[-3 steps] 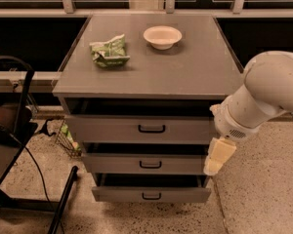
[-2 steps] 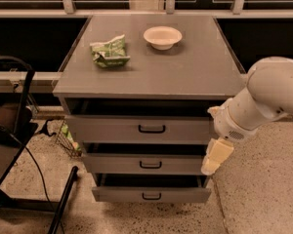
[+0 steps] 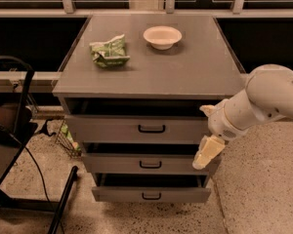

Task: Open top drawer

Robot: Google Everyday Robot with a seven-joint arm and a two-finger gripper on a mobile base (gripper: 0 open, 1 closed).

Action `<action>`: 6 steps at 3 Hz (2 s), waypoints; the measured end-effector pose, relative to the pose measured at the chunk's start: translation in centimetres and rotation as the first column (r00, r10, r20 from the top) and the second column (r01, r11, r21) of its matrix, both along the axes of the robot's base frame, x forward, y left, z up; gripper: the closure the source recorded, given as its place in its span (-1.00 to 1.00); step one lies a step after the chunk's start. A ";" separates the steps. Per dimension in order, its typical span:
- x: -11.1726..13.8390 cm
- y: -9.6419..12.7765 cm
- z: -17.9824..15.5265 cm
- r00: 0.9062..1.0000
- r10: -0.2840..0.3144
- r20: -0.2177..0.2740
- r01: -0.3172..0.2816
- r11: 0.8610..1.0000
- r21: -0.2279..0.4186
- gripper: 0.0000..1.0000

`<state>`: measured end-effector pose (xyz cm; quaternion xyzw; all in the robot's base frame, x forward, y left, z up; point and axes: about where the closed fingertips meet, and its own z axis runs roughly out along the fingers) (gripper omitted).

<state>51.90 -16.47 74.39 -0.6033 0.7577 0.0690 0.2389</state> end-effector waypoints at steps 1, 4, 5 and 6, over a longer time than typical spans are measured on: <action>1.2 0.8 -0.9 0.999 0.014 0.032 -0.016 0.999 0.042 -1.00; 4.2 2.7 -4.5 0.997 0.026 0.069 -0.030 0.997 0.066 -1.00; 5.4 2.9 -5.5 0.997 0.024 0.070 -0.027 0.998 0.051 -1.00; 7.4 3.3 -6.0 0.996 0.024 0.083 -0.027 0.999 0.025 -1.00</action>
Offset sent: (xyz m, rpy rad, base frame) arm 0.0346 0.0215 -0.0290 0.0923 -0.0813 0.0261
